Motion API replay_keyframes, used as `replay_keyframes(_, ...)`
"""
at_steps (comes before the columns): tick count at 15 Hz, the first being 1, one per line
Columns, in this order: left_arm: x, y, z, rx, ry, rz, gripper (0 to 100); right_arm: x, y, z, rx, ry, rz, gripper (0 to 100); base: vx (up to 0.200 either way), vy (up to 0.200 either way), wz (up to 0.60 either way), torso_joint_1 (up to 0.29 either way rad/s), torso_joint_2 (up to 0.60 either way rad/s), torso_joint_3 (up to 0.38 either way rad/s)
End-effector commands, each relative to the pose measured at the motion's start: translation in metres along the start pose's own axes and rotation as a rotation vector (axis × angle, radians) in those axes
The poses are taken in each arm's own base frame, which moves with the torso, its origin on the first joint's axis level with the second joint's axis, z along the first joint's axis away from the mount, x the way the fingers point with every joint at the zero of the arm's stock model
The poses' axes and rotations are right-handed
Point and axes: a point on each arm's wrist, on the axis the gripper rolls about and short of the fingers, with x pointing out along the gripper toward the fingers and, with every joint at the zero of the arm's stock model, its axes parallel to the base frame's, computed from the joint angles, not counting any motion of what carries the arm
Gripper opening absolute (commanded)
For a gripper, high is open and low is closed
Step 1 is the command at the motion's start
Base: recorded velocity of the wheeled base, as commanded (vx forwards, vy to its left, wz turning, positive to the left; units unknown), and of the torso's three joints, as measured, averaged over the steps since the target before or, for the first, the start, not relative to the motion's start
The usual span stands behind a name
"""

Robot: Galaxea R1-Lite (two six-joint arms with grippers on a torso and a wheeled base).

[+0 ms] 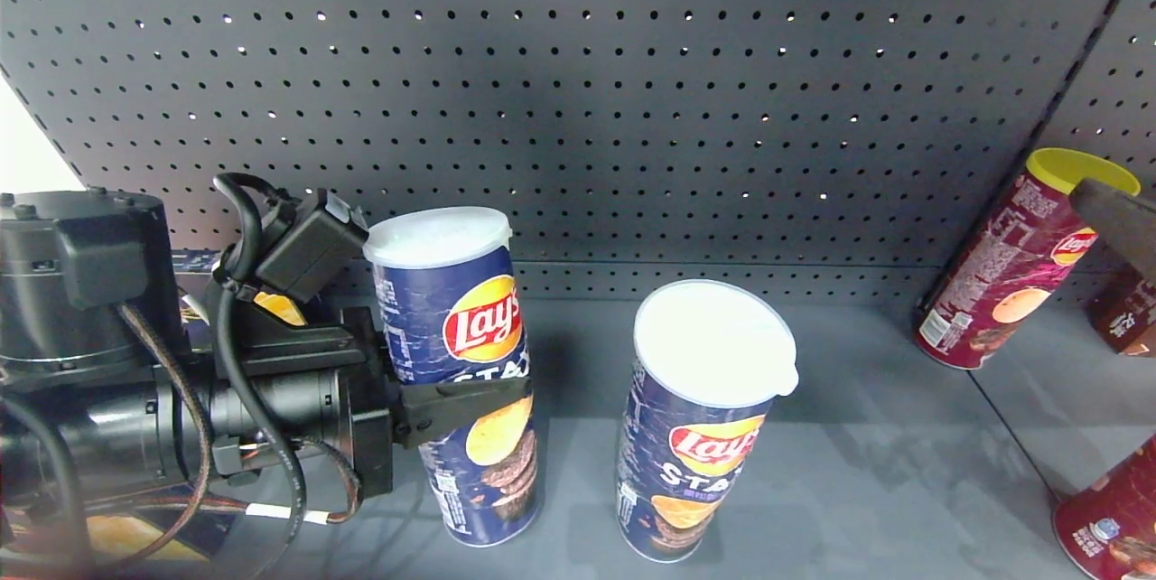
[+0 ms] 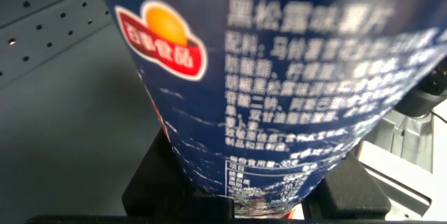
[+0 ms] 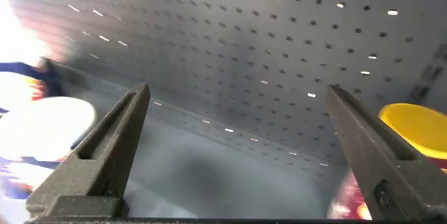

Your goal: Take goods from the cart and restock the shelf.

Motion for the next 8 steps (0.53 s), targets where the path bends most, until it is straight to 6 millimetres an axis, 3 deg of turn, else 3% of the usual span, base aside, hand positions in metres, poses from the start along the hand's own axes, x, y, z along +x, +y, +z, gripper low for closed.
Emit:
replay_keyframes(1,-0.001,0.0,0.0,0.001,-0.002,0.0,0,0.005,0.0,-0.001,-0.026,0.011,-0.011,100,0.0,0.0,0.0,0.0,0.0,0.0)
replay_keyframes(8,0.0,-0.001,0.003,0.008,-0.01,-0.004,0,0.011,-0.011,0.004,-0.109,0.134,-0.012,100,0.0,0.0,0.0,0.0,0.0,0.0)
